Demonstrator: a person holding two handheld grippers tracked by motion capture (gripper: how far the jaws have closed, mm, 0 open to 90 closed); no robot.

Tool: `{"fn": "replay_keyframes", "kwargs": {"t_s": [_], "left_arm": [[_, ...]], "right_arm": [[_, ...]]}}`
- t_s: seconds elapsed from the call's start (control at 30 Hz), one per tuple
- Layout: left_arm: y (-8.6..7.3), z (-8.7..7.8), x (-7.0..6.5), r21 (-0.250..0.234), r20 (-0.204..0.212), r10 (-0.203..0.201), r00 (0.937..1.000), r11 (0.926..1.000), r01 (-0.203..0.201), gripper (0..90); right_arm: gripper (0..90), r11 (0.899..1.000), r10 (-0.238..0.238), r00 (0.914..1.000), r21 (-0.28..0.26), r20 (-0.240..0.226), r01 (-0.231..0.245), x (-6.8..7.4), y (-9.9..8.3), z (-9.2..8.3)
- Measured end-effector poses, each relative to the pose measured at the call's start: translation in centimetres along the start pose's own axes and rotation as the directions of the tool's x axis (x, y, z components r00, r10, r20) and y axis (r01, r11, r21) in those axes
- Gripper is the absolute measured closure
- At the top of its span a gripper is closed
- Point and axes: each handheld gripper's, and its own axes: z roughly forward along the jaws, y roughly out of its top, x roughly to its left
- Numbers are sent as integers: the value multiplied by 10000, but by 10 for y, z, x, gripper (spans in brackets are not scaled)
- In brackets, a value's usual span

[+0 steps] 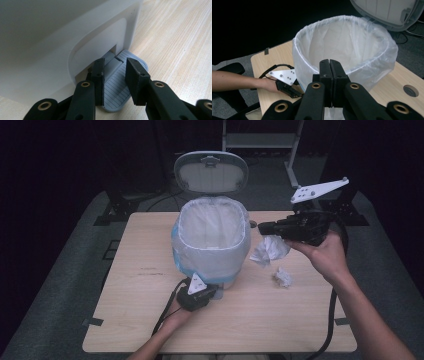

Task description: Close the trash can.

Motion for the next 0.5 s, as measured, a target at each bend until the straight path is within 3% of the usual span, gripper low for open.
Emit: {"fn": "replay_keyframes", "kwargs": {"t_s": [0.5], "left_arm": [[0, 0, 0, -31, -6, -3, 10000, 10000, 3, 691]], "right_arm": [[888, 9994, -340, 9992, 84, 200, 339, 5, 50, 0]]}}
